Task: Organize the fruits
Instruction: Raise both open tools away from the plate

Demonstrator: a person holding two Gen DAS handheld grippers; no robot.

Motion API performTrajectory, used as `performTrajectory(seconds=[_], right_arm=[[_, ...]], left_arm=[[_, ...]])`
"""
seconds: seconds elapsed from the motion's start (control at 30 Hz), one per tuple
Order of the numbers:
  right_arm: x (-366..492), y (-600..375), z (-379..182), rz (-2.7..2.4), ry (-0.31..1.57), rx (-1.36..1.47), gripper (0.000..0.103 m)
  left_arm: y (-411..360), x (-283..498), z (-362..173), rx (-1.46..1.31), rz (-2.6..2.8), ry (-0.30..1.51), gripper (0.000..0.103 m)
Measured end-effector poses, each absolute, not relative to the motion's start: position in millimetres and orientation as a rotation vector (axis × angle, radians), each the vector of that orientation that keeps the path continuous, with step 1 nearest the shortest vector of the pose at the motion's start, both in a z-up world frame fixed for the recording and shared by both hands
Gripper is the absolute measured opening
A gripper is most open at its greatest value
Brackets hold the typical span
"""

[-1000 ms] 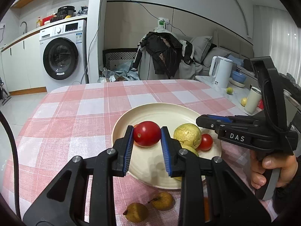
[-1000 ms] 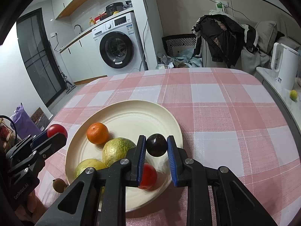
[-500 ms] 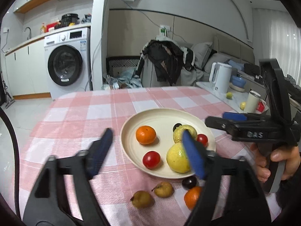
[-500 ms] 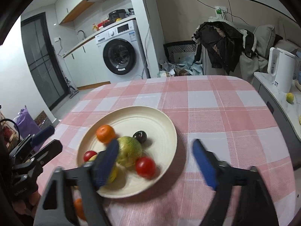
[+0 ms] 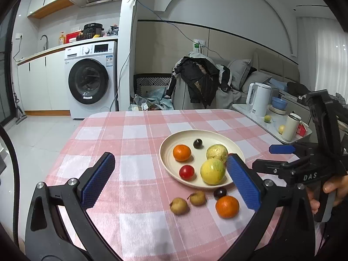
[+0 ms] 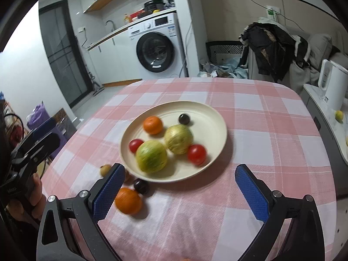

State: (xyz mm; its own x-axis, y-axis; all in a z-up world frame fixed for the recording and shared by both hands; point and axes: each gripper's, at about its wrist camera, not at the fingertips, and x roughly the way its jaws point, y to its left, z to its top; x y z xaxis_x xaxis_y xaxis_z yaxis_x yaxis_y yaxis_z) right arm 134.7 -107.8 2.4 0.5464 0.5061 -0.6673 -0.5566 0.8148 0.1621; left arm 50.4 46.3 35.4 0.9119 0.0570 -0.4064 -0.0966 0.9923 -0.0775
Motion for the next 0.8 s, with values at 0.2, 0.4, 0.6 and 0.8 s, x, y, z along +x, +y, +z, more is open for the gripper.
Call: performTrajectory(seconds=[0.2, 0.4, 0.6, 0.8], right_arm=[[121.1, -96.4, 0.4, 0.646, 0.769, -0.121, 0.103], [116.8, -87.5, -8.9, 0.638, 0.788, -0.156, 0.103], [114.2, -74.9, -21.7, 0.656, 0.822, -0.202, 0.103], [109.9, -60.3, -34.8, 0.681, 0.850, -0.251, 0.103]], left_arm=[[39.2, 40.8, 28.5, -0.073, 0.068, 0.436, 0.103], [33.7, 41.8, 22.6, -0.066, 0.058, 0.458, 0.103], [40.2, 47.6, 19.7, -0.088, 0.060, 0.473, 0.103], [45.5, 52.9, 14.9, -0.103, 0.067, 0.489, 0.103]])
